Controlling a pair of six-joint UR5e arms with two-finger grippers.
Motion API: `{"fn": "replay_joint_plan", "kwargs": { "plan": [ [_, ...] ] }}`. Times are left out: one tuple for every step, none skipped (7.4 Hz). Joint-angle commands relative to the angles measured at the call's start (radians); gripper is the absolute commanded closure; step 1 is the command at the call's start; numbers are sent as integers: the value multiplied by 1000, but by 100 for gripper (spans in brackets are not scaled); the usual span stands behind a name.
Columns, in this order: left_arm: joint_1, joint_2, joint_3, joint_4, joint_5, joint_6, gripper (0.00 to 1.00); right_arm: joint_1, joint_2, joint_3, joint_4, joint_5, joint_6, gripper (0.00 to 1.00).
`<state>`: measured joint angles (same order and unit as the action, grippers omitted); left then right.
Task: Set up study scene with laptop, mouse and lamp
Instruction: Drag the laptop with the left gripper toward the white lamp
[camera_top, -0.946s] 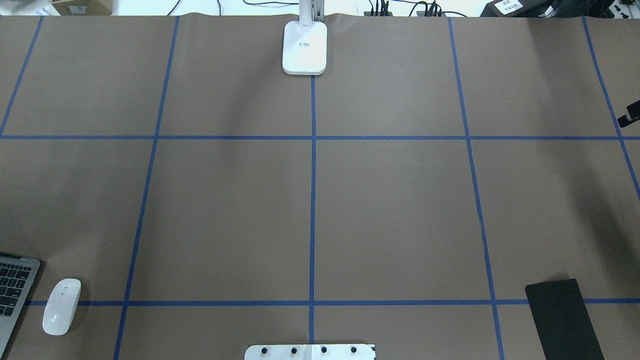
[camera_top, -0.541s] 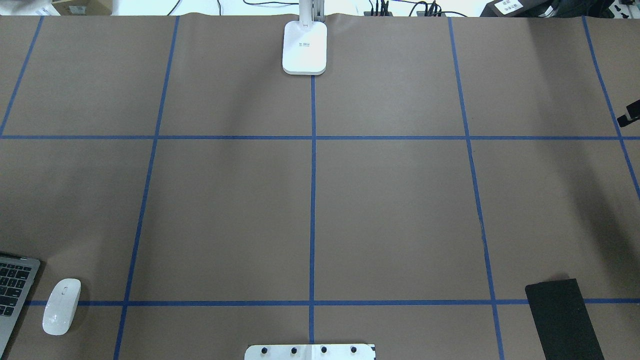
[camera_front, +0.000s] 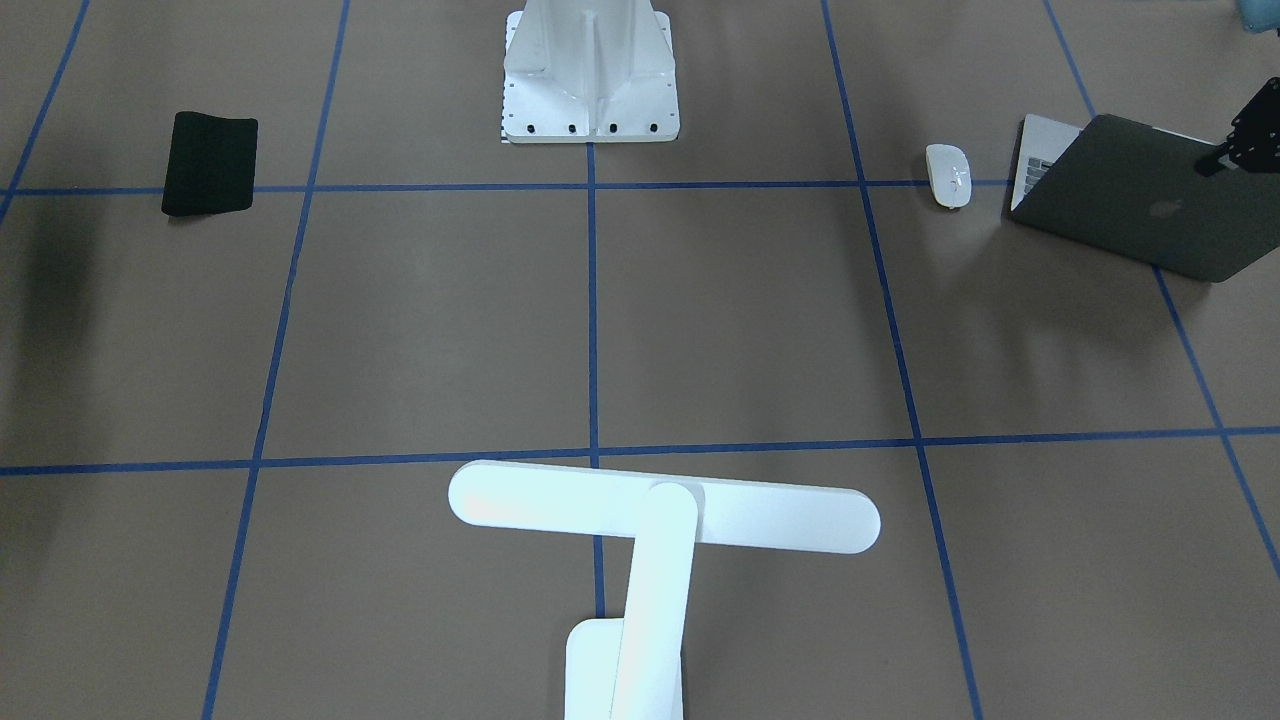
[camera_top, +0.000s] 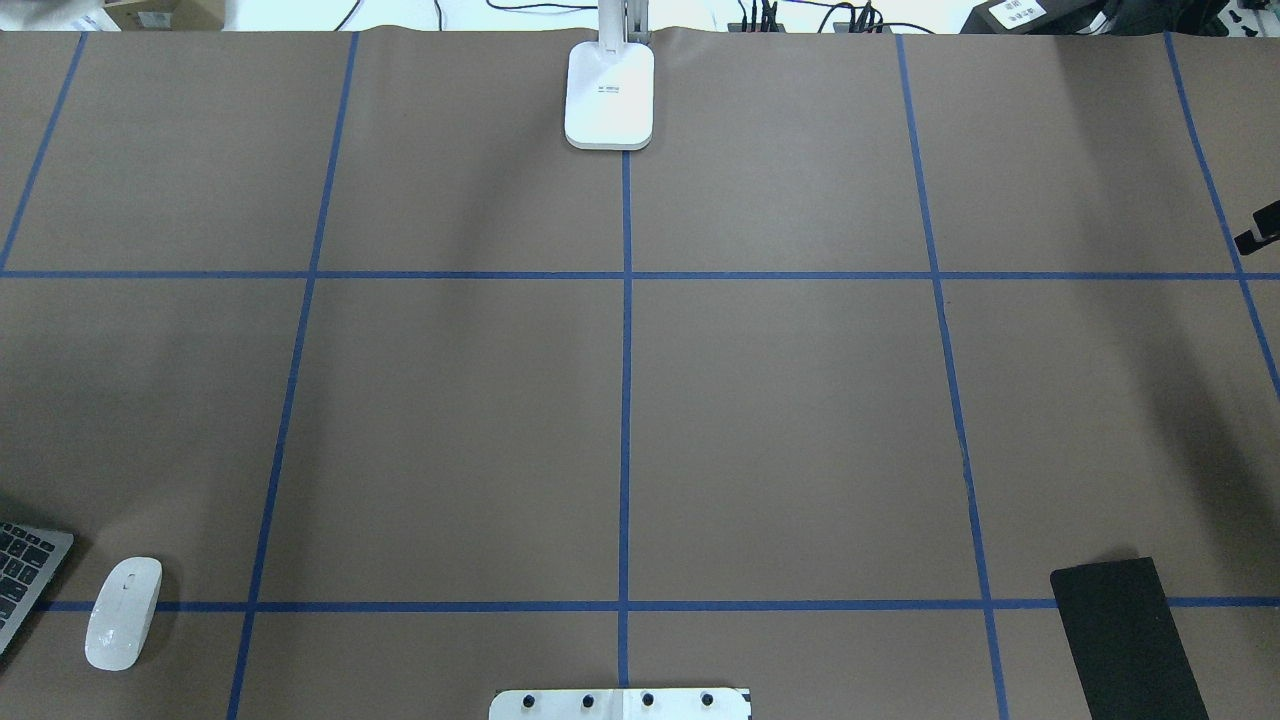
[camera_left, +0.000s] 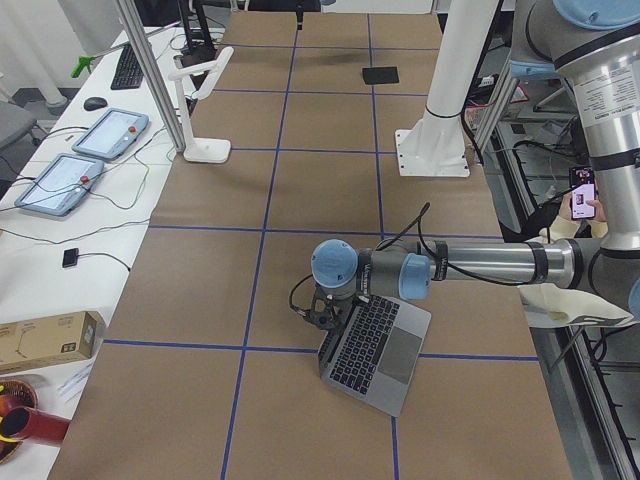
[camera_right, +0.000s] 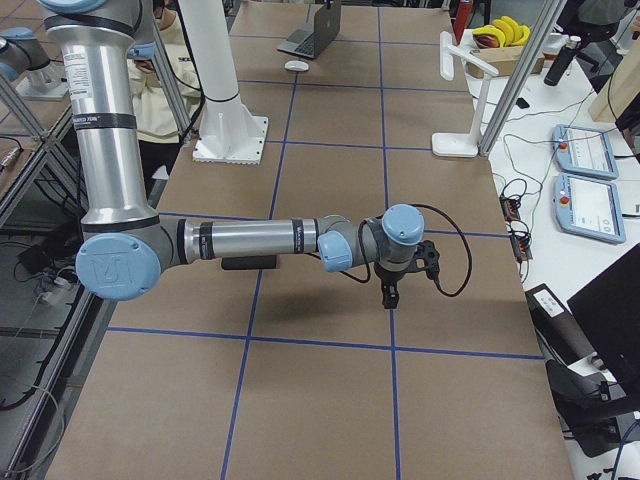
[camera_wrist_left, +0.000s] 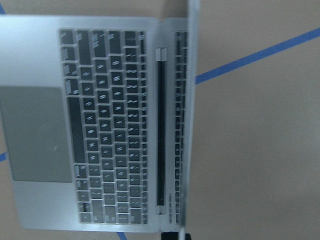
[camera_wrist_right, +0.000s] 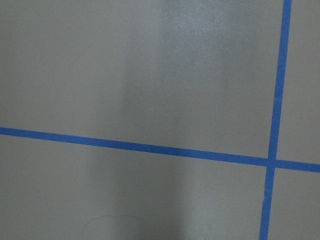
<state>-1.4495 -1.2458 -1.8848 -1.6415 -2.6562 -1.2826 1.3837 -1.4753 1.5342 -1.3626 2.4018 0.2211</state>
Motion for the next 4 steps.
{"fn": "replay_joint_plan", "kwargs": {
  "plan": [
    [-2, -65, -11, 31, -50, -6, 100, -2, 4, -9, -6, 0, 1, 0],
    [-3, -128, -11, 81, -50, -6, 100, -2, 4, -6, -9, 0, 6, 0],
    [-3, -195, -8, 132, -50, -6, 100, -5, 4, -8, -10, -1, 7, 0],
    [-3, -275, -8, 203, -47, -7, 100, -21, 7, -9, -12, -9, 12, 0]
  ]
}}
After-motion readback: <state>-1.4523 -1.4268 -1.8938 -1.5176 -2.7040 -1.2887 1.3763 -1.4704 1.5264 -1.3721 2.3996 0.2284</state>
